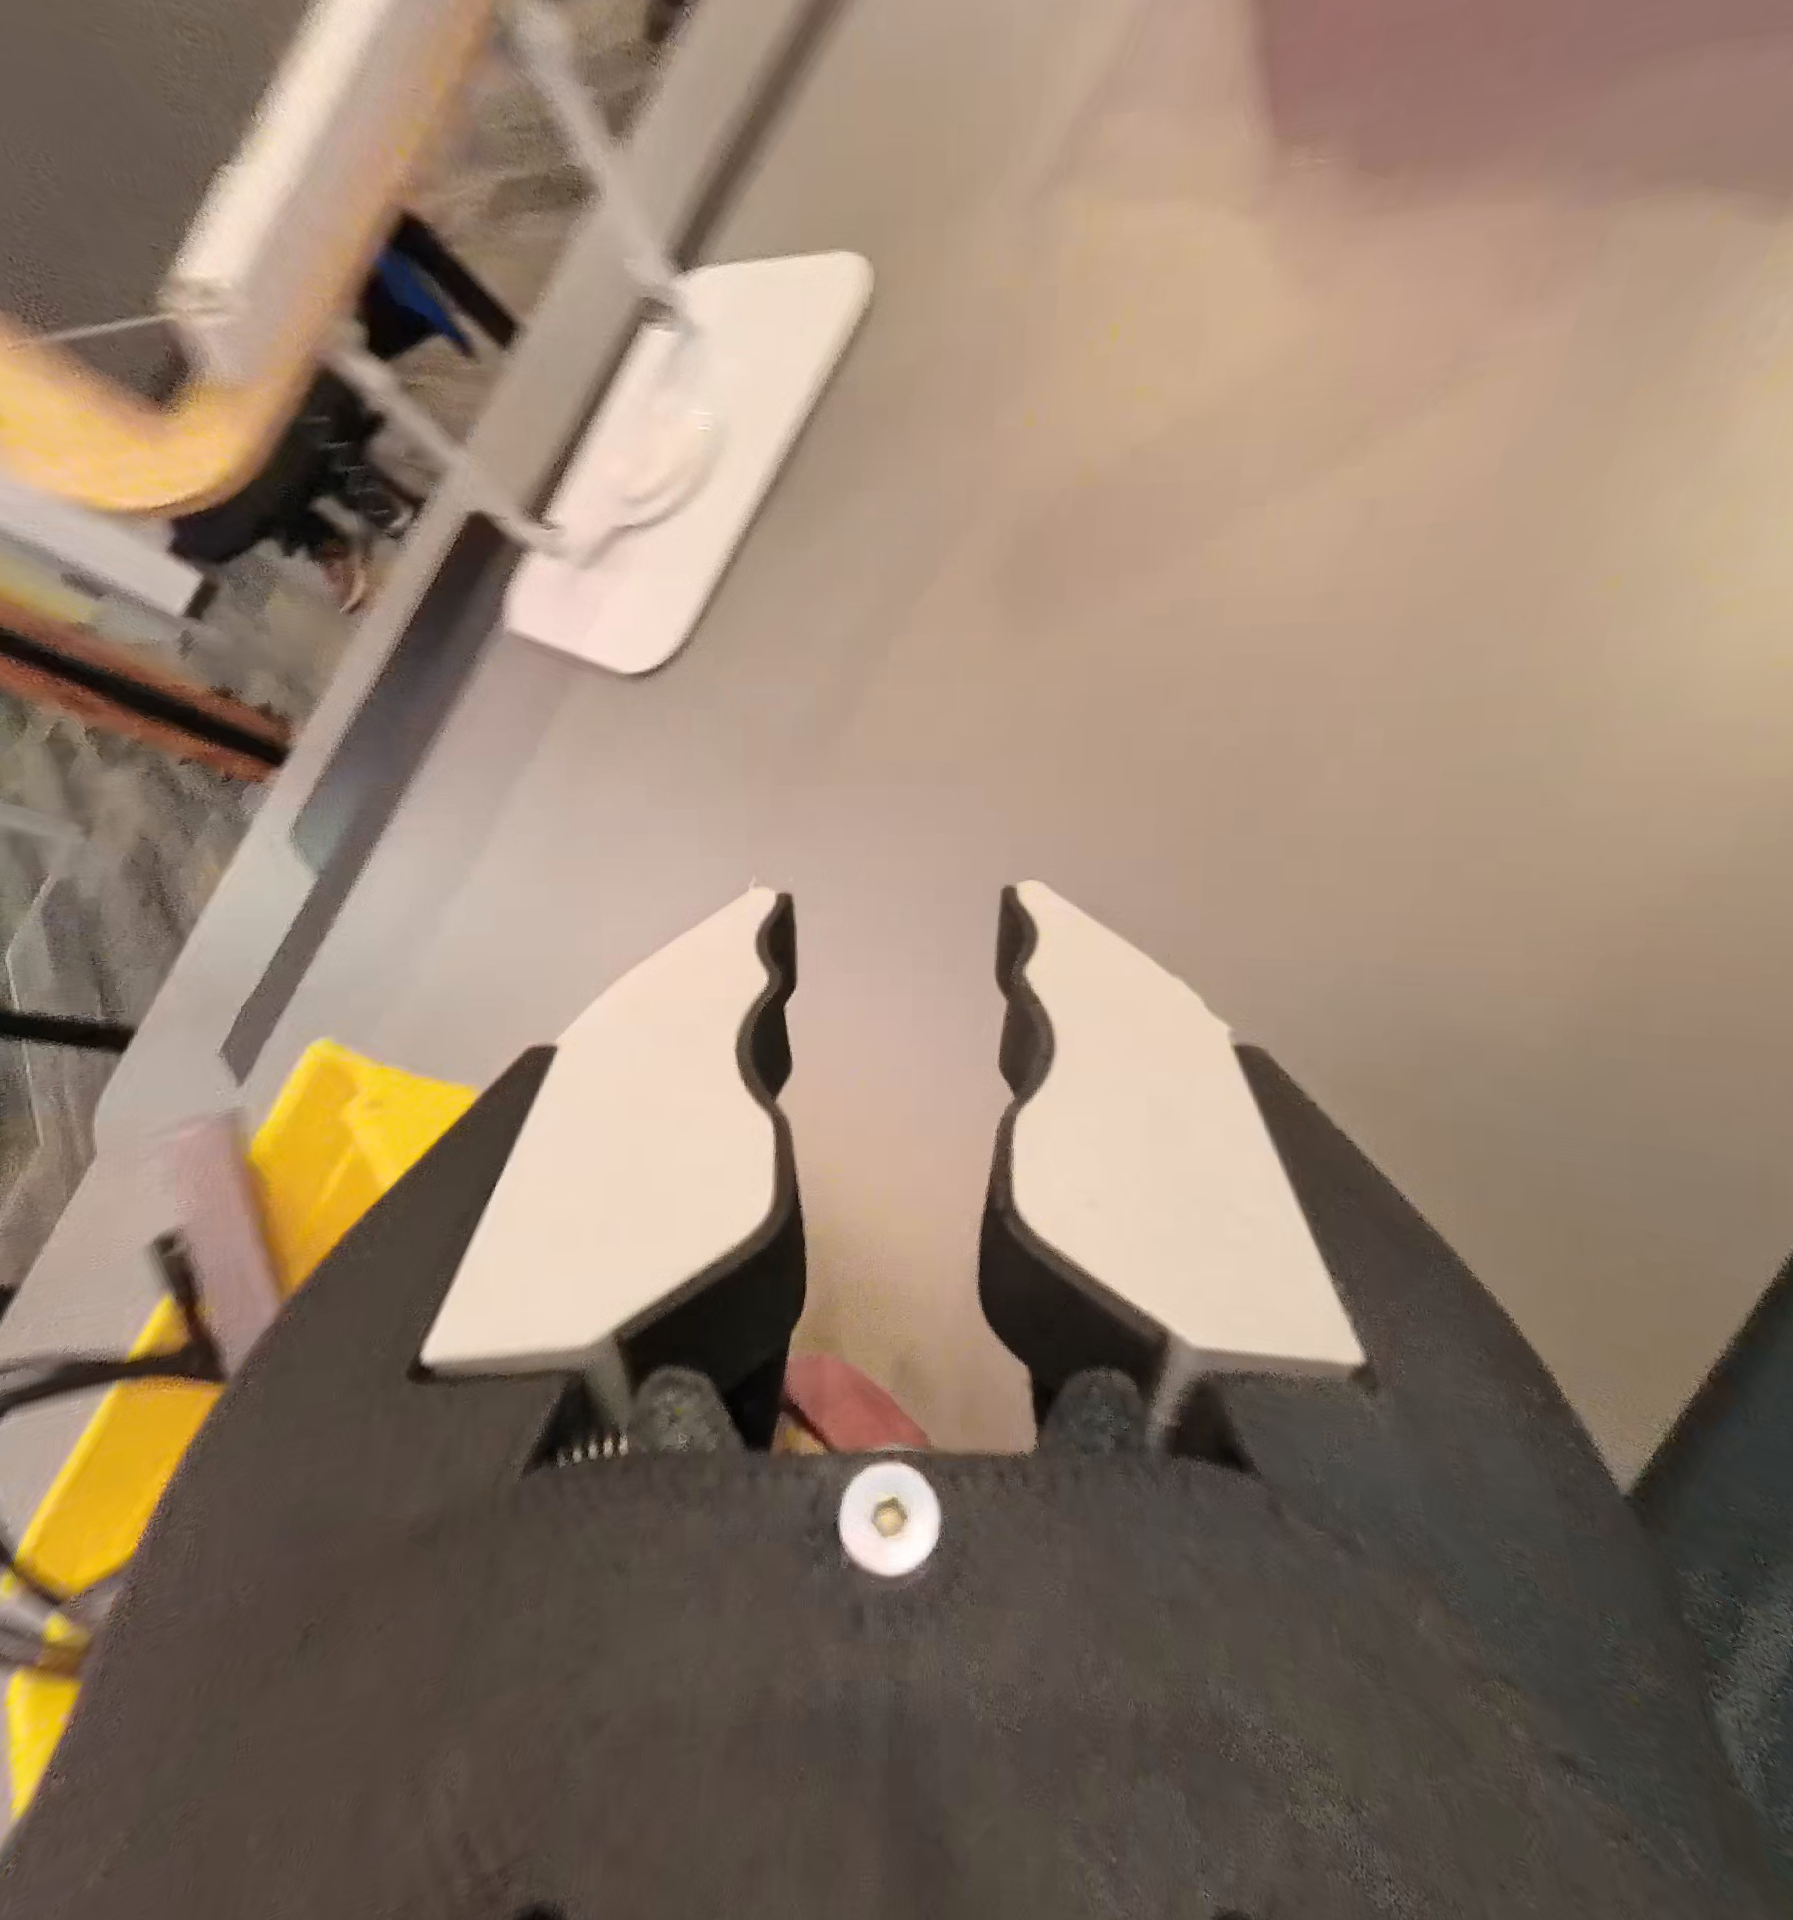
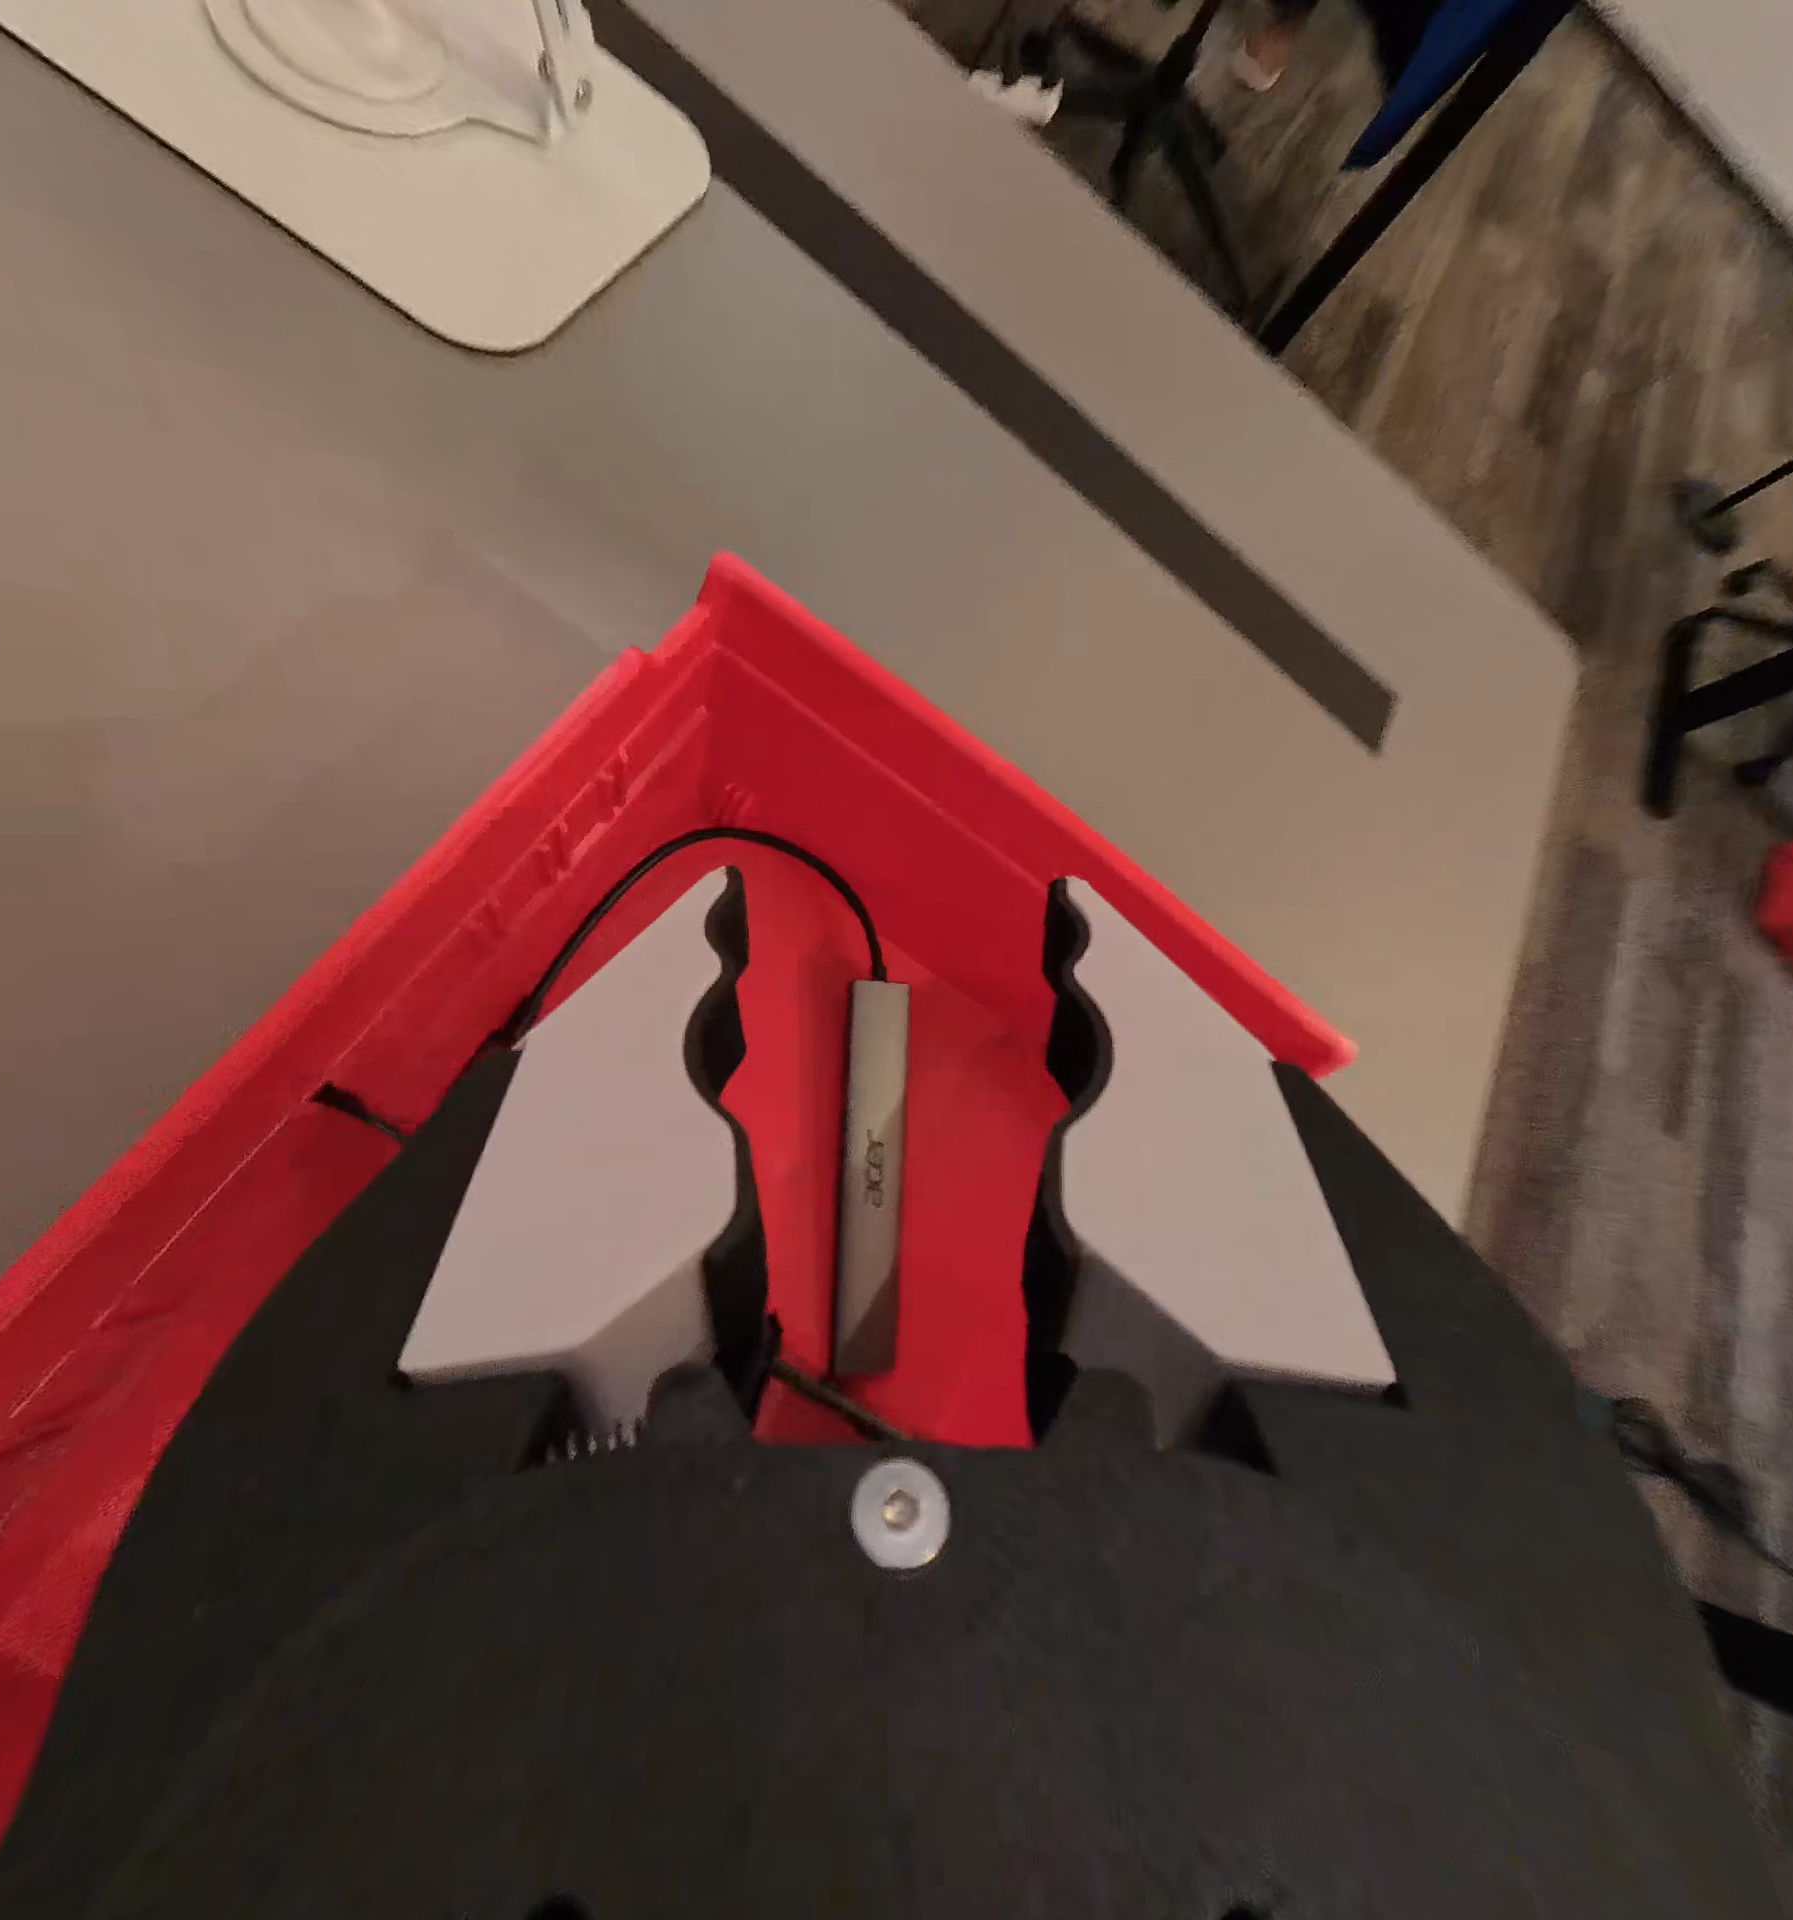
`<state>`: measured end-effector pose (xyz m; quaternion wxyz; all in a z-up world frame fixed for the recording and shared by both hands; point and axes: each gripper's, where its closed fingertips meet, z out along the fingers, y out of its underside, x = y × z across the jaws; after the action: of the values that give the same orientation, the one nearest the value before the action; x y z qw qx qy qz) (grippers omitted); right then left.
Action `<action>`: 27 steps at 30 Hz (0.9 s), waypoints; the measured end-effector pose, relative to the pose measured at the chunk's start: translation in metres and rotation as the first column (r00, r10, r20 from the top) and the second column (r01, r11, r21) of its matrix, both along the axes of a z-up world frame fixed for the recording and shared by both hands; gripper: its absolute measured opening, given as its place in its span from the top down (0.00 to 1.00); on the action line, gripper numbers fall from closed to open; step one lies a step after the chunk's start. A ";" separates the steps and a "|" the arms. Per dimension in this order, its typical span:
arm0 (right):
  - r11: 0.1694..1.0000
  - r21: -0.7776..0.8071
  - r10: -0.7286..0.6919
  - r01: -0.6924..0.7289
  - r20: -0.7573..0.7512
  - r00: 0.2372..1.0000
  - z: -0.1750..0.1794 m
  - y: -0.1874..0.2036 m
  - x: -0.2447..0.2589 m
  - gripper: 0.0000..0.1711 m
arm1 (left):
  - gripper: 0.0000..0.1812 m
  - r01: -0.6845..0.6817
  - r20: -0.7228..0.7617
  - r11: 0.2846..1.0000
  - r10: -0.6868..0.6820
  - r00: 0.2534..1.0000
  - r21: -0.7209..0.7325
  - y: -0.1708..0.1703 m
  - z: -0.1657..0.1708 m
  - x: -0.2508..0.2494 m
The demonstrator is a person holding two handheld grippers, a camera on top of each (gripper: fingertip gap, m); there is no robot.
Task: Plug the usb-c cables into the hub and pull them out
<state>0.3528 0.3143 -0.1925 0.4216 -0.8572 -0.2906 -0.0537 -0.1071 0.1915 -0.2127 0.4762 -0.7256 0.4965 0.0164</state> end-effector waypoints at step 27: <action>0.915 0.337 0.216 -0.223 0.058 0.975 0.092 -0.098 -0.132 0.84 | 0.92 -0.472 -0.239 0.867 0.430 0.871 -0.162 0.137 -0.047 -0.246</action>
<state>0.2205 0.2159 -0.1007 0.5643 -0.7324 -0.3755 -0.0642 -0.3527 0.3290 -0.2598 0.3268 -0.8637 0.3554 0.1449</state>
